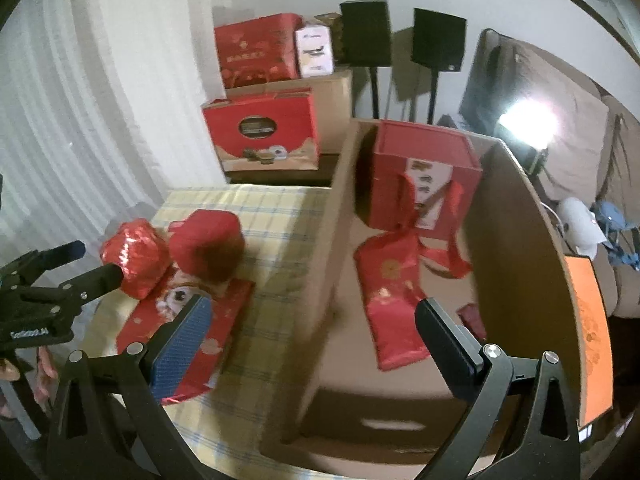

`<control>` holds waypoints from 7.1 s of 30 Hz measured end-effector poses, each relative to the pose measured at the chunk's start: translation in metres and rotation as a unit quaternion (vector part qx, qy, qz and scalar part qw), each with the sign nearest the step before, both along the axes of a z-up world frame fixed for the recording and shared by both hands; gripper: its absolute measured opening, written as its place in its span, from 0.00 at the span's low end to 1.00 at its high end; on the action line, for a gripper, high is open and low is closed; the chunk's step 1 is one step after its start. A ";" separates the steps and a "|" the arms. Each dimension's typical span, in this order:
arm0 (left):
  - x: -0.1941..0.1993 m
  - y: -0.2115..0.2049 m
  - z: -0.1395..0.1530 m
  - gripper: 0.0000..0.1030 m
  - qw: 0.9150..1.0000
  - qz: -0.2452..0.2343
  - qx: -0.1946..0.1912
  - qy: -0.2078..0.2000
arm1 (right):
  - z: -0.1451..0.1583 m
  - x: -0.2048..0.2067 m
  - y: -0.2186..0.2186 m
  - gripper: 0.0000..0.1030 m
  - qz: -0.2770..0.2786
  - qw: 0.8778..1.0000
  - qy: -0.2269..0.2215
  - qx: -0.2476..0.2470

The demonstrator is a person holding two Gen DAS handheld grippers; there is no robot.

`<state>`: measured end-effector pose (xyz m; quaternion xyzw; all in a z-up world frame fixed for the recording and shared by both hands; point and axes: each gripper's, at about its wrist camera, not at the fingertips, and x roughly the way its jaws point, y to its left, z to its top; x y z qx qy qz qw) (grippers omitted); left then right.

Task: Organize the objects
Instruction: 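Withdraw both grippers from the tray back toward the table, then move both grippers to the sides of the red doll-print bag, then close both grippers on the red doll-print bag, then lift the doll-print bag with both grippers and carry it to the tray, then lower the doll-print bag into the tray and open both grippers, then withdraw both grippers from the tray back over the table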

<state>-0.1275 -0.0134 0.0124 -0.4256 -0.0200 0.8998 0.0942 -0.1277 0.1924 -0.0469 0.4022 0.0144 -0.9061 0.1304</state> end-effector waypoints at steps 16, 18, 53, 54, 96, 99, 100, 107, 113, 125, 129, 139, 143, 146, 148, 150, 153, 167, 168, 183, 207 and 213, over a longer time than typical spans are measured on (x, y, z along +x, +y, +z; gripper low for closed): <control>0.001 -0.071 -0.030 0.99 0.998 0.047 0.020 -0.037 | -0.006 -0.018 -0.071 0.99 0.070 0.997 -0.011 -0.014; 0.001 -0.076 -0.037 0.97 0.997 0.050 0.023 -0.045 | -0.011 -0.019 -0.081 0.97 0.082 0.996 -0.017 -0.017; -0.003 -0.060 -0.115 0.53 0.987 0.002 0.083 -0.139 | -0.121 -0.038 -0.107 0.71 0.062 0.984 -0.165 -0.004; -0.004 -0.060 -0.115 0.52 0.986 0.000 0.086 -0.140 | -0.122 -0.037 -0.107 0.66 0.062 0.984 -0.167 -0.009; 0.023 -0.022 -0.010 0.46 0.995 -0.032 0.094 -0.019 | -0.009 0.000 -0.072 0.47 0.037 0.997 -0.047 -0.047; 0.021 -0.018 -0.004 0.46 0.995 -0.033 0.098 -0.012 | 0.002 0.004 -0.066 0.47 0.033 0.998 -0.033 -0.045; 0.020 -0.016 -0.003 0.46 0.994 -0.035 0.099 -0.012 | 0.004 0.004 -0.063 0.47 0.032 0.998 -0.030 -0.046; 0.019 0.003 0.019 0.46 0.994 -0.055 0.096 0.007 | 0.031 0.011 -0.039 0.47 0.020 0.998 -0.003 -0.056; 0.020 0.022 0.035 0.46 0.993 -0.070 0.089 0.021 | 0.045 0.012 -0.021 0.47 0.009 0.998 0.008 -0.055; 0.015 0.083 0.045 0.46 0.989 -0.117 0.091 0.017 | 0.060 0.012 0.036 0.47 -0.032 0.998 0.020 -0.054; 0.012 0.109 0.043 0.46 0.986 -0.136 0.094 0.008 | 0.061 0.011 0.061 0.47 -0.049 0.997 0.019 -0.054; 0.003 0.168 0.032 0.46 0.983 -0.168 0.076 -0.012 | 0.050 0.001 0.118 0.47 -0.083 0.994 0.014 -0.070; 0.000 0.188 0.025 0.46 0.982 -0.176 0.061 -0.017 | 0.042 -0.004 0.135 0.47 -0.095 0.993 0.011 -0.076; -0.004 0.197 0.021 0.46 0.982 -0.178 0.060 -0.023 | 0.035 -0.008 0.145 0.47 -0.099 0.992 0.006 -0.078; -0.007 0.202 0.018 0.46 0.982 -0.179 0.058 -0.026 | 0.031 -0.010 0.150 0.47 -0.101 0.992 0.002 -0.080; -0.008 0.208 0.014 0.46 0.982 -0.181 0.054 -0.029 | 0.027 -0.013 0.156 0.47 -0.102 0.992 0.000 -0.080; -0.010 0.215 0.009 0.46 0.982 -0.182 0.049 -0.033 | 0.020 -0.018 0.163 0.47 -0.104 0.991 -0.004 -0.084; -0.020 0.225 -0.010 0.49 0.983 -0.176 0.026 -0.050 | -0.010 -0.042 0.170 0.46 -0.098 0.990 -0.029 -0.095; -0.021 0.225 -0.011 0.50 0.983 -0.174 0.023 -0.050 | -0.013 -0.044 0.169 0.46 -0.096 0.990 -0.032 -0.095; -0.022 0.200 0.008 0.84 0.991 -0.134 0.015 -0.018 | -0.010 -0.038 0.167 0.69 -0.103 0.991 -0.024 -0.077; -0.020 0.104 0.011 1.00 0.999 -0.046 0.011 -0.004 | 0.010 -0.022 0.097 0.99 -0.052 0.998 -0.008 -0.032; -0.016 0.063 0.012 1.00 1.000 -0.012 0.001 0.005 | 0.013 -0.020 0.066 0.99 -0.024 0.999 -0.005 -0.033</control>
